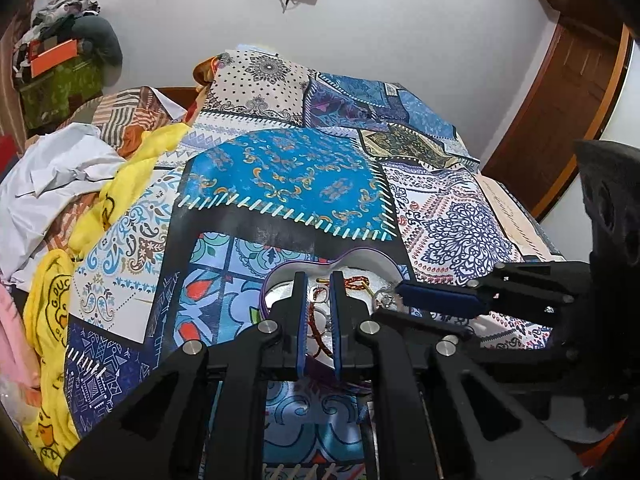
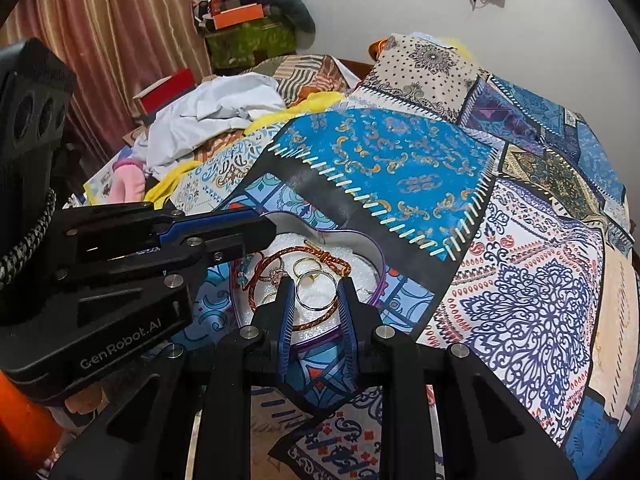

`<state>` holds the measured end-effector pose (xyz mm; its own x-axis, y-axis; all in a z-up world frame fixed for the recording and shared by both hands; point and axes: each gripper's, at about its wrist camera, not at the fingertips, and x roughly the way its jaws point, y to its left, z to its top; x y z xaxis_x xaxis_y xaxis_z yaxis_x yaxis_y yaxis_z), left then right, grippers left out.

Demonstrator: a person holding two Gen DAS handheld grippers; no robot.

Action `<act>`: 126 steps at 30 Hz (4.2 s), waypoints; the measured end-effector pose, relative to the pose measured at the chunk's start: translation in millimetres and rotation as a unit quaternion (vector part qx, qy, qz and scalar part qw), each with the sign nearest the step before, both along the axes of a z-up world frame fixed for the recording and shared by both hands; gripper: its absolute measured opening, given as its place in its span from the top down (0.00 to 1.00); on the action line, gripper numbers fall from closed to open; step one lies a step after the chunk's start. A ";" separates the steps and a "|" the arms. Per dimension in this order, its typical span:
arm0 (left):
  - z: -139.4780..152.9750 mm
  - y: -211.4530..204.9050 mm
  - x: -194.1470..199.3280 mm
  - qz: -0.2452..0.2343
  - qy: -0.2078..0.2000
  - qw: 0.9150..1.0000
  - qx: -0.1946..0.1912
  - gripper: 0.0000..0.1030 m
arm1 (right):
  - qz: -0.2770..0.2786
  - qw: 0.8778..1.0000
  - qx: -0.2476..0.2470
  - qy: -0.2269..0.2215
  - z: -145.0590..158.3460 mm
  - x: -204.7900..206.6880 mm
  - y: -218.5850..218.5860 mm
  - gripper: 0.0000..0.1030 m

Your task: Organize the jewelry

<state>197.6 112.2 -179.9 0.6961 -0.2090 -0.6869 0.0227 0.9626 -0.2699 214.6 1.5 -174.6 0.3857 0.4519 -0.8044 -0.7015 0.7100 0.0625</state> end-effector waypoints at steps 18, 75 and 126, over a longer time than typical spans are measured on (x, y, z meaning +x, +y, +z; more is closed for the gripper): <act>71.1 5.8 -43.8 0.042 -0.064 0.996 0.035 0.92 | -0.035 0.999 0.027 -0.024 38.7 -9.3 -18.7 0.74; 201.2 -71.9 -233.5 0.144 -0.315 0.927 0.144 0.01 | -0.160 0.907 0.201 -0.333 195.2 -202.7 -119.7 0.02; 203.3 -70.9 -226.4 0.124 -0.302 0.936 0.129 0.01 | -0.171 0.911 0.201 -0.317 200.0 -197.0 -125.0 0.02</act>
